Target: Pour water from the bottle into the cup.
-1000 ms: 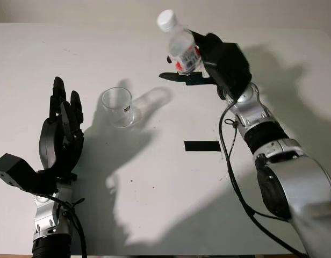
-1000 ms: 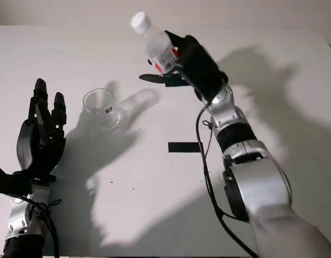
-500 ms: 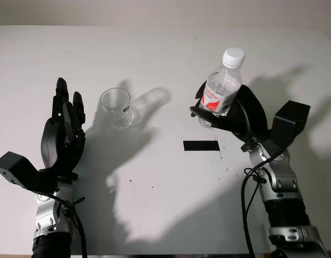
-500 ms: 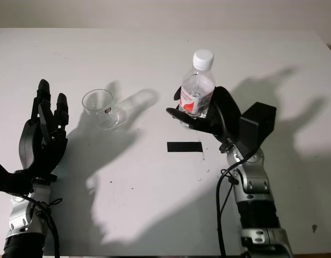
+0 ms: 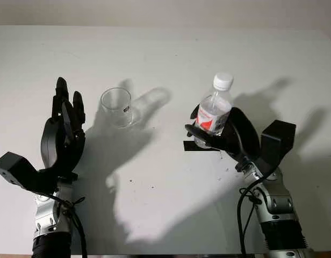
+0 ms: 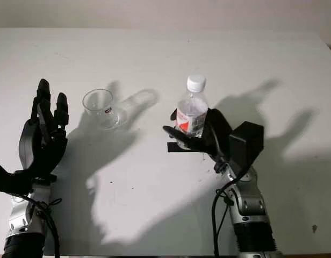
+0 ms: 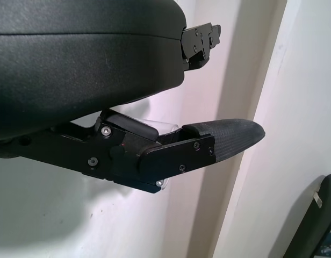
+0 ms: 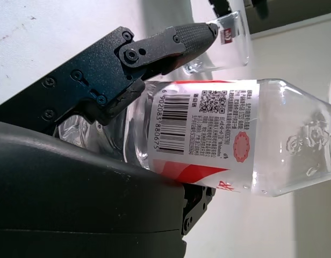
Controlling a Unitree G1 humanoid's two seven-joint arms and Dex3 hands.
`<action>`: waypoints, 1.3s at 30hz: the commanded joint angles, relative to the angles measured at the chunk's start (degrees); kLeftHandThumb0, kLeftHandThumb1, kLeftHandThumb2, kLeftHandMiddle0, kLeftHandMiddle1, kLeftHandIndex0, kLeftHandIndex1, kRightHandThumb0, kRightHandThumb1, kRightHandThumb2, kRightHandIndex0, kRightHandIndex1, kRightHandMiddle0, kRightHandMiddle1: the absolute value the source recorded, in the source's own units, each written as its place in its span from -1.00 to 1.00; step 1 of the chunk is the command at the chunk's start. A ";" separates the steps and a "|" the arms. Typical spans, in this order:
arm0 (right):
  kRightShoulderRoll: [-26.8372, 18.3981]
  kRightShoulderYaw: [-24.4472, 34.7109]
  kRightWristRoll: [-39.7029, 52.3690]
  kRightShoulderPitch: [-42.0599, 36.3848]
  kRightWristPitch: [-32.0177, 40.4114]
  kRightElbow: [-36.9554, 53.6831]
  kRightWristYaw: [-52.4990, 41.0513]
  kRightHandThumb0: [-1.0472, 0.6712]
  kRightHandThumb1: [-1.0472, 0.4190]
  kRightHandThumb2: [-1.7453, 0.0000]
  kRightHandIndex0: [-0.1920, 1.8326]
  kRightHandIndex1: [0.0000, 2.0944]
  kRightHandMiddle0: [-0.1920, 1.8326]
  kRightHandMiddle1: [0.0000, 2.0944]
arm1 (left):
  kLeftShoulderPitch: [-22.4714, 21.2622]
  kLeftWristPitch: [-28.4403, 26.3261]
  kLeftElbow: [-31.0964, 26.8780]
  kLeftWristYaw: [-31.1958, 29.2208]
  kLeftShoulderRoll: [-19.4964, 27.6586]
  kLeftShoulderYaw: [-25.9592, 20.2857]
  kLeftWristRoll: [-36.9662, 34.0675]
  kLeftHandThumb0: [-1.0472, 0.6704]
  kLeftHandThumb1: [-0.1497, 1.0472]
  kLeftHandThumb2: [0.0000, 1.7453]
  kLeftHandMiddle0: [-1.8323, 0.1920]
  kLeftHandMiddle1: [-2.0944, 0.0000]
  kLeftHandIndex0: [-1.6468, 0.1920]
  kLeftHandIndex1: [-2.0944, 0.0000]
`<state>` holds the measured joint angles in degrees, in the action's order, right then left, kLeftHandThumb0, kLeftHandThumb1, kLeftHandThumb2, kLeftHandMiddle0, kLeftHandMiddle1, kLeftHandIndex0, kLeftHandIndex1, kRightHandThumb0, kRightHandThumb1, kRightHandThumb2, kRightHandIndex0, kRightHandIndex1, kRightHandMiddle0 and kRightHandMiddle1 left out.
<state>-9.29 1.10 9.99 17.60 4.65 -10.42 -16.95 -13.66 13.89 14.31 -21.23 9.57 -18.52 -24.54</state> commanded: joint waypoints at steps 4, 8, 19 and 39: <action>1.22 -0.09 -0.55 1.15 0.36 -3.42 0.43 -0.33 -1.00 0.51 0.10 1.00 -0.25 1.00 | 1.48 0.08 0.30 -0.23 -0.13 -0.18 -0.03 -0.66 1.00 -0.26 1.00 1.00 1.00 1.00; 1.72 -0.25 -1.05 1.84 -1.19 -6.07 0.29 -0.34 -1.00 0.51 0.08 1.00 -0.27 1.00 | 1.63 -0.08 0.14 -0.44 -0.19 -0.27 -0.35 -0.66 1.00 -0.26 1.00 1.00 1.00 1.00; 1.97 -0.77 -3.97 1.24 -6.99 -9.60 1.06 -0.40 -1.00 0.59 -0.07 1.00 -0.40 1.00 | 1.83 -0.37 -0.13 -0.85 0.29 -0.71 -0.51 -0.65 1.00 -0.27 1.00 1.00 1.00 1.00; 0.95 -0.01 -2.06 -4.50 -13.12 -9.16 -4.99 -0.57 -0.96 0.94 -0.66 -0.60 -0.76 -0.21 | 1.25 -0.17 0.90 -2.07 1.33 -1.33 -0.59 -0.65 1.00 -0.27 1.00 1.00 1.00 1.00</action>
<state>-7.86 1.31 8.66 16.05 -8.97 -18.67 -22.18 -13.18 13.47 14.69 -22.81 10.47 -19.49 -24.78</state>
